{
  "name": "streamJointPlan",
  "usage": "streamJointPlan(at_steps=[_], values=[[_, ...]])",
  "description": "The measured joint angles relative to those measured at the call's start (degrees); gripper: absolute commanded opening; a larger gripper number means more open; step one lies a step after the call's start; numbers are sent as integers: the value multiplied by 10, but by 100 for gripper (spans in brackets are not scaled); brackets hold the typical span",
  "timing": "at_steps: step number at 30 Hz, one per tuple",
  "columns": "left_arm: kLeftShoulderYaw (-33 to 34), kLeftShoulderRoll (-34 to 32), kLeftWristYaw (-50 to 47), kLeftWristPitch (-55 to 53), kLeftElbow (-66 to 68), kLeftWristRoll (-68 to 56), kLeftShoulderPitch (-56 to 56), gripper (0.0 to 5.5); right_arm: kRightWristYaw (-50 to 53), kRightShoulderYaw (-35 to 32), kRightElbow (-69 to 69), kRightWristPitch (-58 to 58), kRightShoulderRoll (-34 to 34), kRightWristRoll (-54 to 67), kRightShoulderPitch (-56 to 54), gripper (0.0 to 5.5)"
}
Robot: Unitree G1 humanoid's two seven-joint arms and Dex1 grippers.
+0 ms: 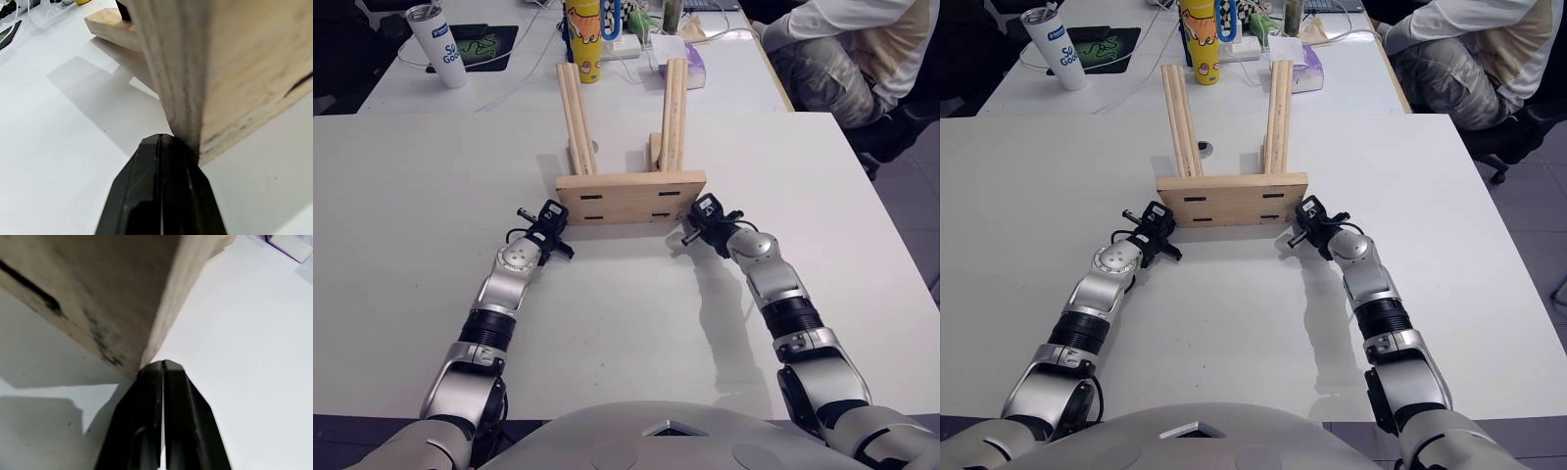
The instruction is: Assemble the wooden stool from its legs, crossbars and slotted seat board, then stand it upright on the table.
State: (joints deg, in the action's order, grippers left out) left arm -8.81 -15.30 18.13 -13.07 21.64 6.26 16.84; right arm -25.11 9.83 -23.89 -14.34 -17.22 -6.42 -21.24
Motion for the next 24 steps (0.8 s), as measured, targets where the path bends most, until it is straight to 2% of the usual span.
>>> streamJointPlan(at_steps=[7,16,24], values=[[9,-9,2,-13,-43,0,-9,2,-15,-8,82,-16,-9,5,14,0],[39,-26,3,-72,-190,-7,-6,2,-27,-43,218,-80,-22,45,8,0],[61,-32,2,-129,-274,-10,12,2,-27,-78,308,-147,-22,73,-57,0]])
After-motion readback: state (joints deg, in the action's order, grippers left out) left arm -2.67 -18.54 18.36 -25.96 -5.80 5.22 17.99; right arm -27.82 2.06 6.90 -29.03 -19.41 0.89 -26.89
